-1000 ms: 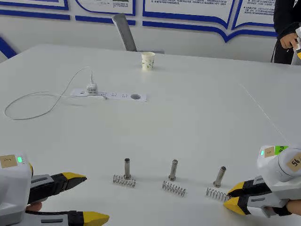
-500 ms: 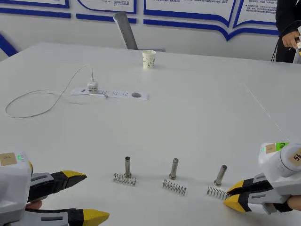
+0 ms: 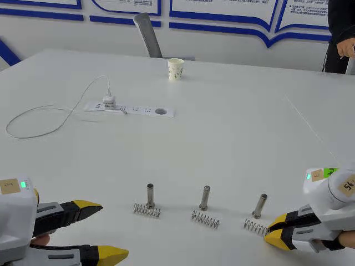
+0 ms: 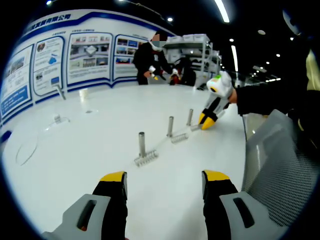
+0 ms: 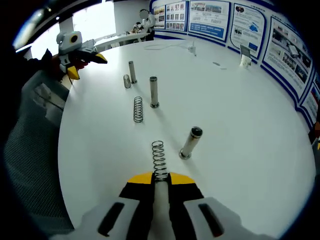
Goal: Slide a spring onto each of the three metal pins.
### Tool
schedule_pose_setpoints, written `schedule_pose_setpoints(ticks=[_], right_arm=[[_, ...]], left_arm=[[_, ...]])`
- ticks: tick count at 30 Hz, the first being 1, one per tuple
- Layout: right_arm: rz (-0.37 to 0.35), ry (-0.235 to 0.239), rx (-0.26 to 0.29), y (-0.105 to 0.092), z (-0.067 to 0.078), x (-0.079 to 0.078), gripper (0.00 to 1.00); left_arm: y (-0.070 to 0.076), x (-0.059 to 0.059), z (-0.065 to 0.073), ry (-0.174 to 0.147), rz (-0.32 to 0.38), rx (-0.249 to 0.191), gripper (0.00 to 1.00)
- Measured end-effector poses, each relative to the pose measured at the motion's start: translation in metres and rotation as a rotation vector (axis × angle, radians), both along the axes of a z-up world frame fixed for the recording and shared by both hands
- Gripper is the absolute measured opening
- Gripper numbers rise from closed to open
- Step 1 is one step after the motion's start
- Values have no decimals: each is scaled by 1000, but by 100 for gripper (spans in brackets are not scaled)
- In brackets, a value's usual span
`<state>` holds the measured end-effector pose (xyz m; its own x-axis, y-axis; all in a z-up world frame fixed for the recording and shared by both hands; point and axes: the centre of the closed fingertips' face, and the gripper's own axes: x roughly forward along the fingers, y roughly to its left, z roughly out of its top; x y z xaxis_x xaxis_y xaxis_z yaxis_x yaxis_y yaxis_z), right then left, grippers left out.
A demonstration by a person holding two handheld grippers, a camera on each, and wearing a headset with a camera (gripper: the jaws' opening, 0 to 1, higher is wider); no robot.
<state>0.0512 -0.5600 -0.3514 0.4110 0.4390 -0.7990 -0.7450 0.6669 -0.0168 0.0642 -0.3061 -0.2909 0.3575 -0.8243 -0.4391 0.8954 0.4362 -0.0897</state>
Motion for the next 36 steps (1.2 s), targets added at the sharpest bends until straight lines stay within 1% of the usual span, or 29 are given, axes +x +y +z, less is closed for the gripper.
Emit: schedule_pose_setpoints(ticks=[6, 16, 24, 31, 36], right_arm=[[11, -4, -12, 3, 6, -1, 11], [30, -2, -33, 8, 16, -3, 11], [57, -4, -41, 15, 24, -5, 11], [83, -3, -46, 23, 30, -8, 11], [105, -3, -50, 30, 35, -10, 11]], left_arm=[[-2, -2, 0, -4, -15, 4, 61], [-10, -8, 3, -16, -70, 21, 59], [-24, -18, 8, -34, -152, 42, 58], [-31, -19, 14, -49, -196, 55, 58], [-41, -19, 16, -60, -236, 62, 57]])
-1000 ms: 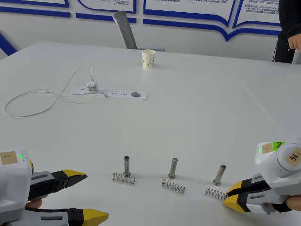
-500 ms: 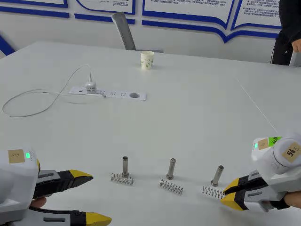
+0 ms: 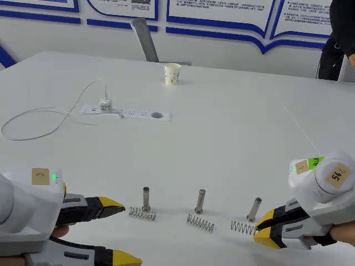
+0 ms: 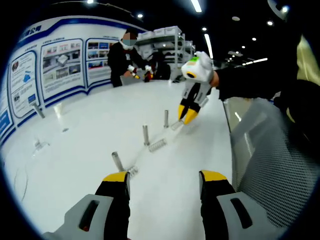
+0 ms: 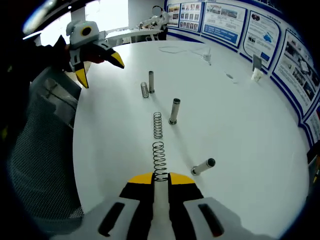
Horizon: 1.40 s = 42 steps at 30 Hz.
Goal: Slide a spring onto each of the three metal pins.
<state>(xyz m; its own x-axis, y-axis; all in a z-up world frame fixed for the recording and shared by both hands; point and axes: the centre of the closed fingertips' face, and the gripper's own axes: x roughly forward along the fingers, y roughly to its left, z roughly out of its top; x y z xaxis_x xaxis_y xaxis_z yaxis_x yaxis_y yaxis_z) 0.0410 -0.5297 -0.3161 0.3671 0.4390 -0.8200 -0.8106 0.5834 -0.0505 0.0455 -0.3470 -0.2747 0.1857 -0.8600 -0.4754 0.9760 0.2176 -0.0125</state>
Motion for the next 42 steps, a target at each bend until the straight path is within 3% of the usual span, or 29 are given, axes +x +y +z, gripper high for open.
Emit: schedule_pose_setpoints(ticks=[13, 42], right_arm=[[60, -4, -10, 19, 10, -4, 11], [206, 2, -15, 72, 17, -10, 11]], left_arm=[[-24, -1, -2, -12, -86, 12, 55], [-54, -15, -15, -25, -191, 33, 45]])
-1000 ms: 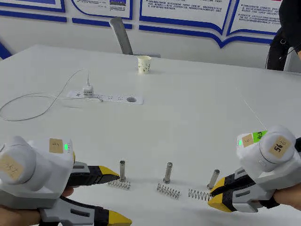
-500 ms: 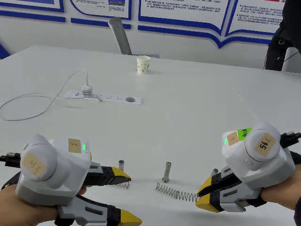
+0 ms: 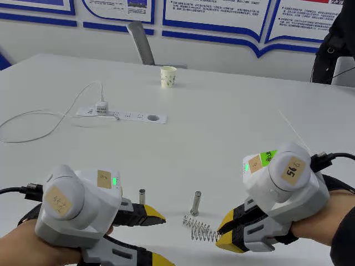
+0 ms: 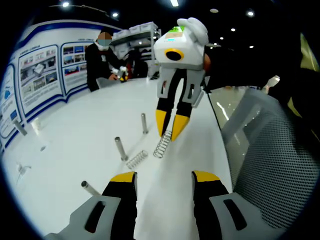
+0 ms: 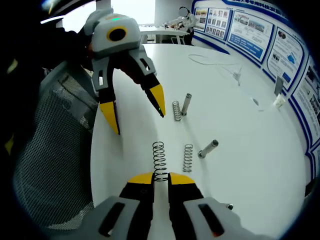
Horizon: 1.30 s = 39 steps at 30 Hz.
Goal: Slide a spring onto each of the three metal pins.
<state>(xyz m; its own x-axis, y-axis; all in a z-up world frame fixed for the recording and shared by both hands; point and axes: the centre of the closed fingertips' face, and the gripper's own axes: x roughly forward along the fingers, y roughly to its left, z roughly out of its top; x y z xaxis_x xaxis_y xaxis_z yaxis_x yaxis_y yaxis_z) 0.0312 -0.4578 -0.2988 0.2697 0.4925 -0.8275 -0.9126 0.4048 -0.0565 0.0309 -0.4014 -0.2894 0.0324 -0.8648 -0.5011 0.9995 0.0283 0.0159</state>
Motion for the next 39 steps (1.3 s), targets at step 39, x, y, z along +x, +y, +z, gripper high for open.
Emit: schedule_pose_setpoints(ticks=[39], right_arm=[[99, 1, -18, 33, 3, -9, 11]], left_arm=[[-13, -4, -4, -67, -77, 4, 20]])
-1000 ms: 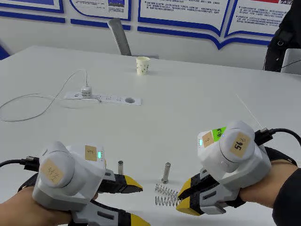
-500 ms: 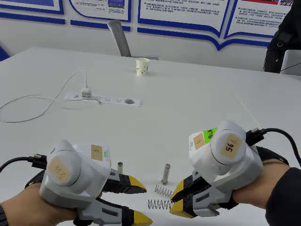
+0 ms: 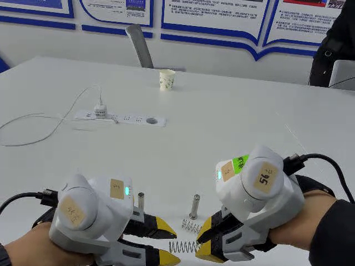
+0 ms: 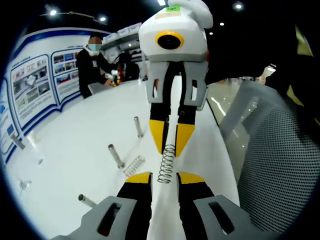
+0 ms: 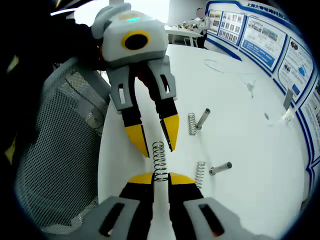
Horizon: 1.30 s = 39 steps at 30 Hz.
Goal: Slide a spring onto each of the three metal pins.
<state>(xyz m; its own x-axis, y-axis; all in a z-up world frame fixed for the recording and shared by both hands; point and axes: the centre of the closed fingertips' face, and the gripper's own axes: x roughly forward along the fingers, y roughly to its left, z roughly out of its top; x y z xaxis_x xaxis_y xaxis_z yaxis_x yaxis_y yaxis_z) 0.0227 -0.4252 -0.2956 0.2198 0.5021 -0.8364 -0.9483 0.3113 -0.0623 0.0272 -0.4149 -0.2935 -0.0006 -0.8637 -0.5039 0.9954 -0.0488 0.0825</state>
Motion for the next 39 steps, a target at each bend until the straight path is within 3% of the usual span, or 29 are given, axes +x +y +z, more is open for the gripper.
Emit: schedule_pose_setpoints(ticks=[8, 19, 39], right_arm=[[2, 2, 0, 3, 0, -1, 11], [7, 7, 2, 3, -2, -4, 12], [10, 29, 9, 0, -9, -7, 13]], left_arm=[[0, -2, -2, -17, -15, 5, 13], [1, -5, -3, -26, -31, 6, 11], [-1, -10, 0, -2, -44, -19, 10]])
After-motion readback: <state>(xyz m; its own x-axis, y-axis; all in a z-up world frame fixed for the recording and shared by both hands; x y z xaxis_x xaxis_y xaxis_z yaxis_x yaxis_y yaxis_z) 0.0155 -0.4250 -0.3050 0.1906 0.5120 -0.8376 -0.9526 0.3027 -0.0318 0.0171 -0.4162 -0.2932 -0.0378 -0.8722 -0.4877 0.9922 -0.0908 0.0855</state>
